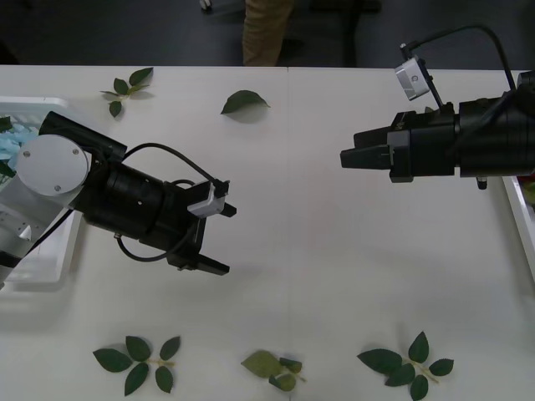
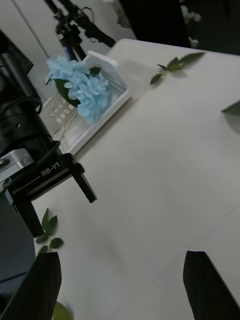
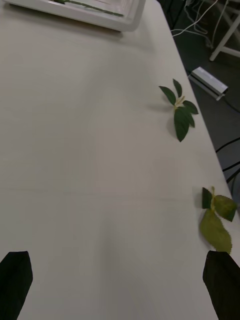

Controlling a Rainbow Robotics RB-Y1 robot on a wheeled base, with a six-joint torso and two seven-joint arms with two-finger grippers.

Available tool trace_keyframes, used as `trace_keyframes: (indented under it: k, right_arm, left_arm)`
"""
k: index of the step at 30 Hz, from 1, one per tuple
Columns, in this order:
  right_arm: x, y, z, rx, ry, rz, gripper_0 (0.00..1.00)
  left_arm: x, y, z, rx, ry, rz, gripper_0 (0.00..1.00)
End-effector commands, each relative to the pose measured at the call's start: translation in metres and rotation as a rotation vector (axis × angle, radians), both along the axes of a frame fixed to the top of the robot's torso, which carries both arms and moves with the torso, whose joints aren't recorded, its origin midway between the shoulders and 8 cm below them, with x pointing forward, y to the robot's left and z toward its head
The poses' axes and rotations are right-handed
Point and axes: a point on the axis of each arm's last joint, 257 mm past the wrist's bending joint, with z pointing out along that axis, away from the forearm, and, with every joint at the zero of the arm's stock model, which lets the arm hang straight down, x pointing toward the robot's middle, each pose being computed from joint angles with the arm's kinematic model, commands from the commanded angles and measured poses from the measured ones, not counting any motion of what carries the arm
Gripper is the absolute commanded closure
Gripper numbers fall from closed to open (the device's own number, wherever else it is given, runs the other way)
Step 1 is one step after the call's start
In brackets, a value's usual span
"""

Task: Place the red flowers into the right box and the blue flowers into the left box. If a person shows an open palm, hand one flower to the person first, then continue sorting.

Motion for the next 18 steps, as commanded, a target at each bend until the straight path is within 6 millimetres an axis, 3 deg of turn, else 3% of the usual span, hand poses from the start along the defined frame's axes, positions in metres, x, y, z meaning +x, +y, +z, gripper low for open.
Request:
trace_keyframes:
  k: [1, 7, 18]
  right_arm:
    - [-0.002, -0.023, 0.006, 0.012, -0.074, 0.067, 0.29]
    - [-0.001, -0.056, 0.002, -0.001, -0.202, 0.151, 0.29]
    - [-0.016, -0.061, 0.008, 0.142, -0.136, 0.141, 0.29]
  left_arm:
    - [0.013, -0.011, 0.033, -0.024, -0.013, 0.005, 0.0]
    - [0.01, 0.006, 0.032, 0.025, 0.011, 0.001, 0.0]
    - [0.012, 0.009, 0.033, 0.024, 0.011, 0.009, 0.0]
